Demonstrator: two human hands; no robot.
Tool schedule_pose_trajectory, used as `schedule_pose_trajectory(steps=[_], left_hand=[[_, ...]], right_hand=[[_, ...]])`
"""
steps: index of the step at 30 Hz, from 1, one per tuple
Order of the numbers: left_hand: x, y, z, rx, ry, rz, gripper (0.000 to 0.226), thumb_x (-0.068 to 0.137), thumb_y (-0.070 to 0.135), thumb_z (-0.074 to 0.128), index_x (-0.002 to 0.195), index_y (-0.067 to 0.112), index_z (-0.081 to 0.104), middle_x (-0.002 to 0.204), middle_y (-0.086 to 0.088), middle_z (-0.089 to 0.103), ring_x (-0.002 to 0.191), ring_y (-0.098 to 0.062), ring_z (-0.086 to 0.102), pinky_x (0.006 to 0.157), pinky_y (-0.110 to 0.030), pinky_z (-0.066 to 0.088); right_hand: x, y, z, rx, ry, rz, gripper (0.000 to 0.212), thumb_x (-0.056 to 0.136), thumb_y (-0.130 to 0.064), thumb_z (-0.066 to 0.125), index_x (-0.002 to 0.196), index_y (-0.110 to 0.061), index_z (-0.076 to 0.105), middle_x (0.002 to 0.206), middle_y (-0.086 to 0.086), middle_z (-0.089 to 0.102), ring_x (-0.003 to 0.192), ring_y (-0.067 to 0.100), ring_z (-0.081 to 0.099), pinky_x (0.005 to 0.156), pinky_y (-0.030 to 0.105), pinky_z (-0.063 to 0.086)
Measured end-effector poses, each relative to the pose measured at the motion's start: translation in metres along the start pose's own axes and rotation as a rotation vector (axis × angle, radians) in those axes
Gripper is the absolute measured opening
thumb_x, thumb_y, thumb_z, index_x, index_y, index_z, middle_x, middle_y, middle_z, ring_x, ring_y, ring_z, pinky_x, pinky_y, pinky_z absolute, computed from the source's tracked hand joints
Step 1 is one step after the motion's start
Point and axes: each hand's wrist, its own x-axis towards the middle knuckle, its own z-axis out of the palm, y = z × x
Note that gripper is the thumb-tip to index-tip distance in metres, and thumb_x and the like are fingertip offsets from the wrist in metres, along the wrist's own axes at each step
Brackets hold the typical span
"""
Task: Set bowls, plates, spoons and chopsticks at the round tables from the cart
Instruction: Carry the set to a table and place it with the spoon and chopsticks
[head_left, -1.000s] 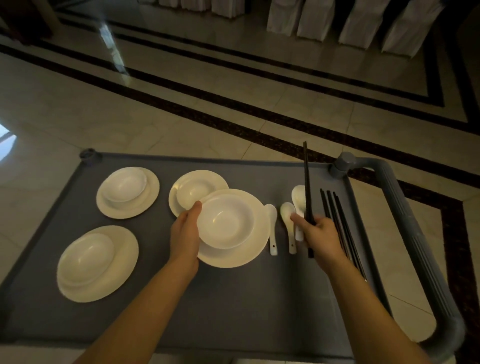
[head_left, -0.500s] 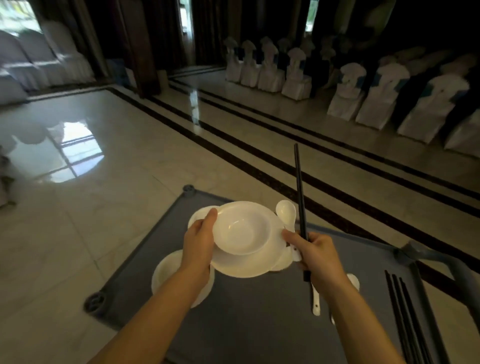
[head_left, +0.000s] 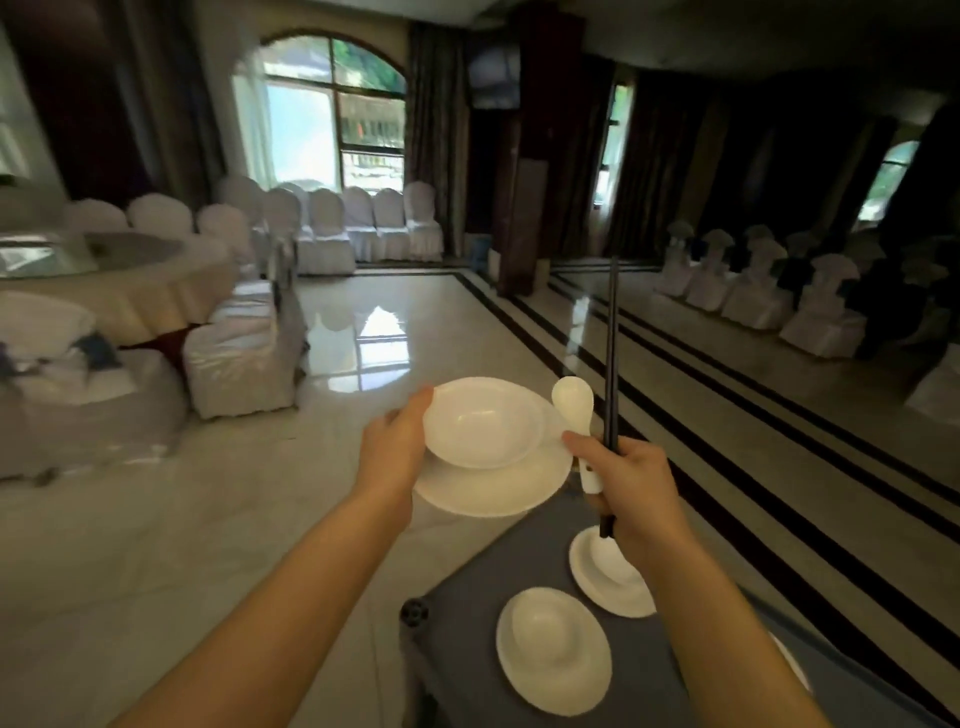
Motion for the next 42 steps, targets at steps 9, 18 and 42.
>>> schedule_pose_trajectory(steps=[9, 18, 42], left_hand=[[-0.038, 0.05, -0.148, -0.078, 0.501, 0.098, 0.035, 0.089, 0.048, 0.065, 0.104, 0.017, 0.07, 0.114, -0.012, 0.071, 0.091, -0.026, 0.066, 0.083, -0.042, 0.054], [-0.183, 0.058, -0.283, -0.127, 0.963, 0.146, 0.055, 0.089, 0.057, 0.06, 0.124, 0.015, 0.062, 0.118, -0.011, 0.067, 0.099, -0.031, 0.064, 0.074, -0.04, 0.053], [-0.731, 0.007, -0.556, -0.168, 1.91, 0.255, 0.046, 0.076, 0.061, 0.059, 0.091, 0.018, 0.069, 0.102, -0.011, 0.07, 0.094, -0.035, 0.066, 0.075, -0.04, 0.051]], right_hand=[[-0.017, -0.019, 0.148, 0.084, -0.488, -0.001, 0.029, 0.082, -0.017, 0.08, 0.061, -0.014, 0.061, 0.045, -0.006, 0.045, 0.036, 0.008, 0.033, 0.034, 0.021, 0.028], [-0.135, -0.014, 0.267, 0.098, -0.956, 0.024, 0.022, 0.083, -0.017, 0.079, 0.071, -0.009, 0.063, 0.049, -0.005, 0.048, 0.039, 0.008, 0.035, 0.036, 0.022, 0.026], [-0.731, 0.021, 0.408, 0.069, -1.949, 0.09, 0.023, 0.087, -0.016, 0.076, 0.072, -0.004, 0.064, 0.05, -0.005, 0.042, 0.041, 0.01, 0.031, 0.037, 0.023, 0.027]])
